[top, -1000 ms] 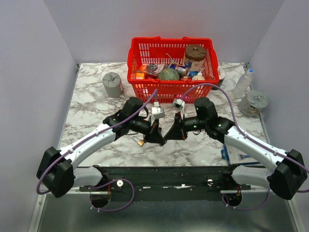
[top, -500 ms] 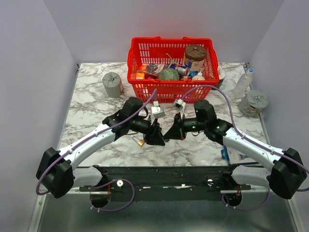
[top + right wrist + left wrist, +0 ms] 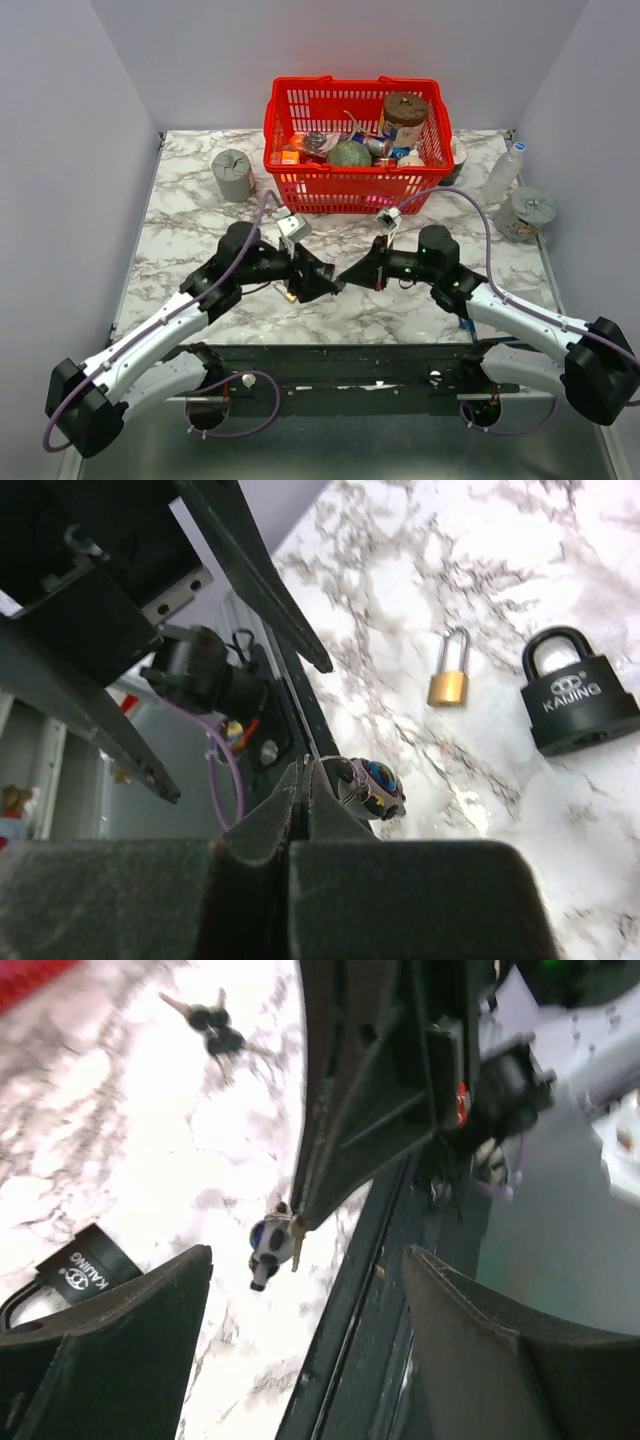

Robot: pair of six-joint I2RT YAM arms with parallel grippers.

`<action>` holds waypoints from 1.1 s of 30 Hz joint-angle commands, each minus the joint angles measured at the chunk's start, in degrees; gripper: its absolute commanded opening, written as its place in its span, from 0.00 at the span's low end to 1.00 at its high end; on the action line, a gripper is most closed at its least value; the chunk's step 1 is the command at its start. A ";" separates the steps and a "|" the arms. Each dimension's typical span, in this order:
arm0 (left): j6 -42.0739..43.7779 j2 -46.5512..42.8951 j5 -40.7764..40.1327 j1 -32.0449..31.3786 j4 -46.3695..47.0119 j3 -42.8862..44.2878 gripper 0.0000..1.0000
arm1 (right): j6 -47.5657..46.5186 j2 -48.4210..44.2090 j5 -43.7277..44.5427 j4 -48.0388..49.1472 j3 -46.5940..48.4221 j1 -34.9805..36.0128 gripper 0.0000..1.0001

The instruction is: Unlock with the key

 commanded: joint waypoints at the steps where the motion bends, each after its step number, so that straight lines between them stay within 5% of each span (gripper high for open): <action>1: -19.28 -7.74 -12.67 0.07 23.14 -9.17 0.79 | 5.94 -2.25 2.17 13.79 -2.04 -0.20 0.01; 11: -33.89 -10.74 -15.31 -1.51 33.22 -16.50 0.68 | 13.24 -1.81 2.35 25.40 -3.80 -0.20 0.01; 22: -35.39 -14.34 -20.85 -3.53 31.03 -19.05 0.49 | 13.77 -1.02 3.93 26.29 -4.06 -0.11 0.01; 33: -36.35 -11.44 -19.44 -4.77 32.88 -18.43 0.43 | 12.98 -0.58 4.01 25.32 -3.45 -0.19 0.01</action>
